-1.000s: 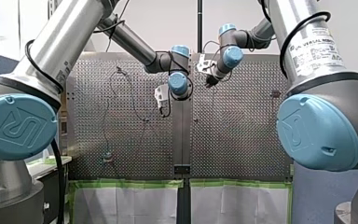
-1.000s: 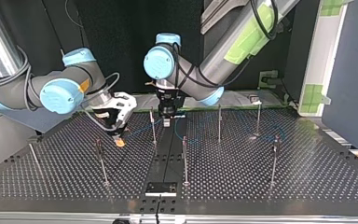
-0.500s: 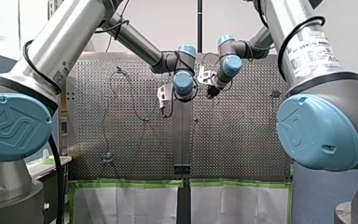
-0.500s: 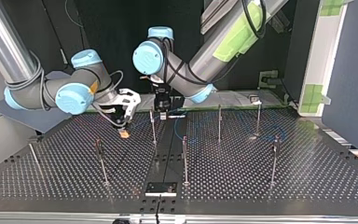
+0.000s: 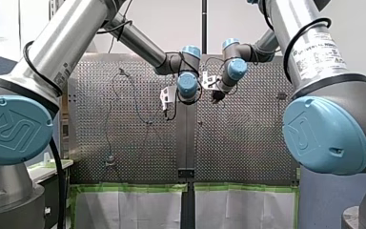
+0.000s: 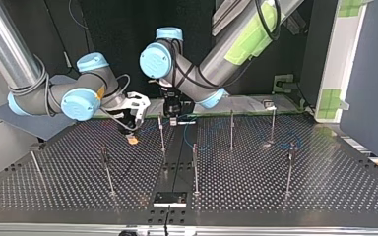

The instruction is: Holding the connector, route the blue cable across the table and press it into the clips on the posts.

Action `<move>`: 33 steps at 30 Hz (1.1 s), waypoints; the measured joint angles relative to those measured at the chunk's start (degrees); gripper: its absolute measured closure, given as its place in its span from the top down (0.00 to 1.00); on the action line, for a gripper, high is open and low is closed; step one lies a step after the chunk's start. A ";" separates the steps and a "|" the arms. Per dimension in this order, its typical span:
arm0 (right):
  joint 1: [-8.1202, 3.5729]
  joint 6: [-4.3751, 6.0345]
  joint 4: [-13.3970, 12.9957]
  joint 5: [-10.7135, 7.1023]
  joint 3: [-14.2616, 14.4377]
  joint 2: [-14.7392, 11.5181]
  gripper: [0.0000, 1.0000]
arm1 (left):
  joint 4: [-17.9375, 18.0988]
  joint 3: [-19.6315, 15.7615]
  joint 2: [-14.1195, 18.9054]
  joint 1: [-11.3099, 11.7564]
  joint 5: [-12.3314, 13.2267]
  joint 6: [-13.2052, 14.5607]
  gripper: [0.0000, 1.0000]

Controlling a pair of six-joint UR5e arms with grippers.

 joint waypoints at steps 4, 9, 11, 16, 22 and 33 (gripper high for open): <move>0.01 0.19 0.02 0.06 -0.45 -0.43 0.00 | 0.26 0.21 0.24 0.09 -0.61 0.21 0.00; 0.04 1.62 -0.43 0.19 -1.04 -2.43 0.00 | 0.78 0.47 1.99 0.55 -1.02 1.97 0.13; -0.02 2.58 -0.91 0.18 -1.12 -3.51 0.00 | 0.36 0.34 2.29 0.78 -1.08 2.68 0.18; 0.32 4.69 -1.26 -0.01 -1.10 -6.04 0.00 | -1.52 0.00 2.54 1.14 -1.07 3.46 0.28; 1.32 5.34 -1.17 -0.05 -1.03 -7.72 0.00 | -3.01 -0.06 2.57 1.62 -1.04 3.26 0.37; 2.44 5.65 -1.14 0.64 -0.58 -7.87 0.00 | -3.00 -0.10 2.60 2.17 -1.18 2.16 0.01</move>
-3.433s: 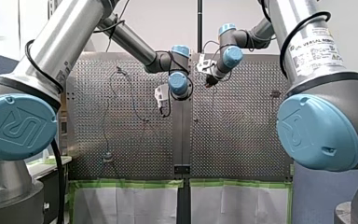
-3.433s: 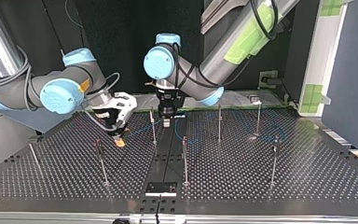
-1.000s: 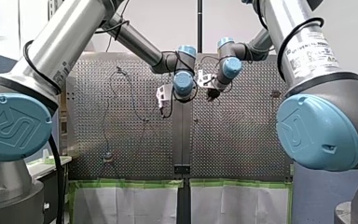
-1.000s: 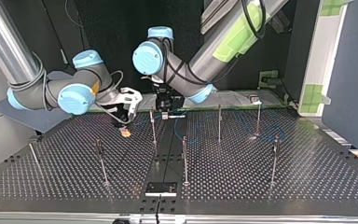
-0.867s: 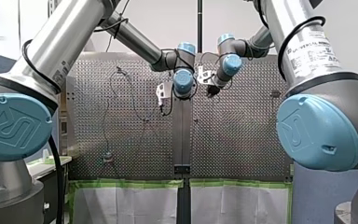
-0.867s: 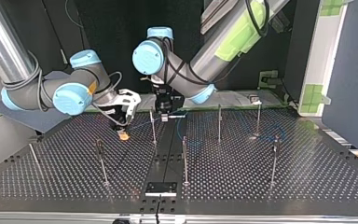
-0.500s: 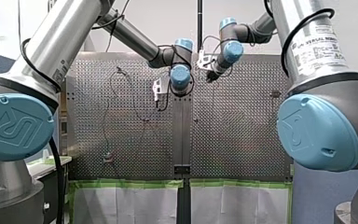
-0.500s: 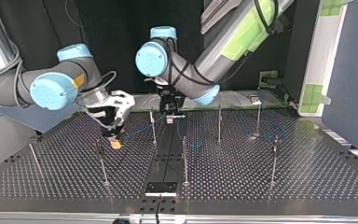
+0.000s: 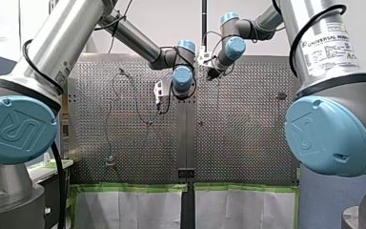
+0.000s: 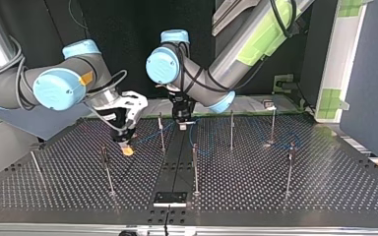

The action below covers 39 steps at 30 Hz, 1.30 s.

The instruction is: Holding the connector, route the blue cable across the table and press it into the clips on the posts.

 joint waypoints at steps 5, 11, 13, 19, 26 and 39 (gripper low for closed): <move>0.08 0.66 -0.16 1.91 1.58 0.15 0.00 | -0.09 0.00 0.00 0.13 -0.22 -0.69 0.01; 0.21 0.91 -0.70 4.52 4.42 0.30 0.00 | 0.70 -1.23 0.02 0.13 -2.19 -0.88 0.01; 0.29 1.14 -0.90 4.90 5.41 0.31 0.00 | 1.57 -2.20 0.02 0.13 -2.30 -0.86 0.01; -0.13 2.01 -1.14 5.21 8.21 0.33 0.00 | 4.38 -5.18 -0.02 -0.31 -0.61 -0.55 0.01; -0.64 3.38 -3.10 5.24 11.68 0.42 0.00 | 7.64 -8.38 -0.15 -1.03 2.53 -1.02 0.01; -1.62 6.83 -6.69 4.72 16.93 1.02 0.00 | 13.90 -14.38 -2.67 0.00 8.81 -1.88 0.01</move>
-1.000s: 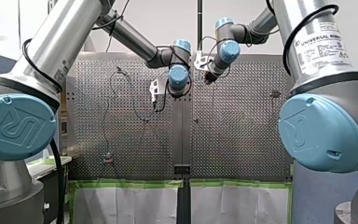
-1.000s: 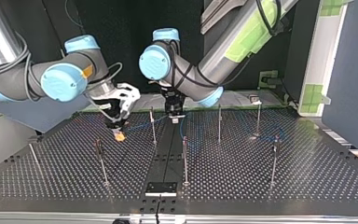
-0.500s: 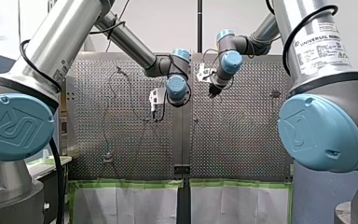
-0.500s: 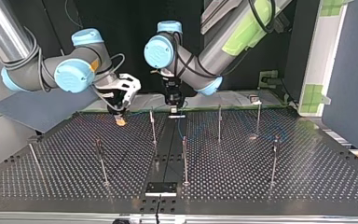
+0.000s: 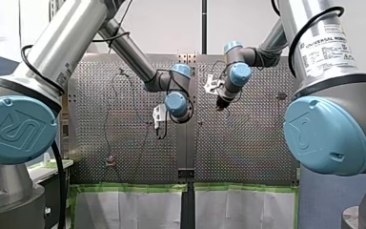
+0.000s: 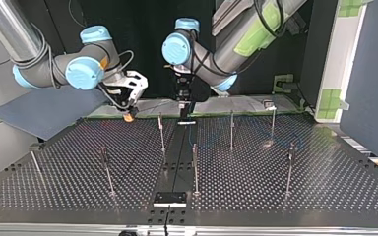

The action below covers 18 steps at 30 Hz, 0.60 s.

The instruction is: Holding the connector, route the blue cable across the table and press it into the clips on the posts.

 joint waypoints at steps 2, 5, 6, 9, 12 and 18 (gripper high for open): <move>-0.29 0.42 -0.99 -0.45 0.44 0.77 0.00 | 0.97 -0.37 -0.94 0.15 0.94 -0.06 0.01; -0.55 0.49 -1.43 -0.50 0.53 1.15 0.00 | 2.50 -0.21 -2.28 0.38 2.16 -0.30 0.01; -0.35 0.44 -1.00 -0.43 0.40 0.67 0.00 | 3.08 0.04 -2.60 0.49 2.44 -0.40 0.01; -0.33 0.43 -0.81 -0.44 0.42 0.61 0.00 | 4.74 0.78 -2.94 0.76 3.13 -0.61 0.01; -0.32 0.42 -0.81 -0.44 0.44 0.65 0.00 | 6.22 1.24 -3.01 1.24 4.05 -0.88 0.01; -0.31 0.43 -0.82 -0.44 0.44 0.65 0.00 | 8.94 1.48 -3.04 2.33 5.07 -1.30 0.01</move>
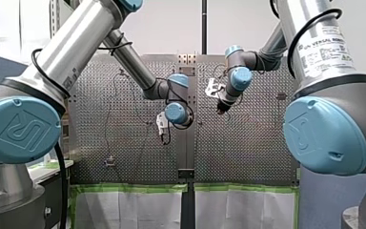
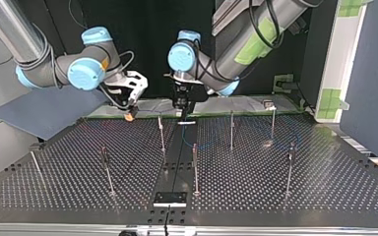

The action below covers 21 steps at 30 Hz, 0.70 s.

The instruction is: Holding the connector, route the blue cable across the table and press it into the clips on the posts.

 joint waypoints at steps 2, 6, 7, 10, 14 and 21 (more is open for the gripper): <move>0.00 0.00 0.00 0.00 0.00 -0.03 0.00 | 0.82 0.00 0.00 0.19 -0.01 -0.17 0.01; 0.00 0.00 0.00 0.00 0.00 -0.02 0.00 | 1.45 -0.40 -0.05 0.39 -0.03 -0.40 0.01; 0.00 0.00 0.00 0.00 0.00 -0.02 0.00 | 1.53 -0.65 -0.06 0.38 0.12 -0.42 0.01; 0.00 0.00 0.00 0.00 0.00 -0.02 0.00 | 1.78 -1.46 -0.05 0.28 0.52 -0.45 0.01; 0.00 0.00 0.00 0.00 0.00 -0.02 0.00 | 1.76 -1.90 -0.01 0.19 0.41 -0.43 0.01; 0.00 0.00 0.00 0.00 0.00 -0.02 0.00 | 1.31 -1.99 0.00 0.13 0.20 -0.30 0.01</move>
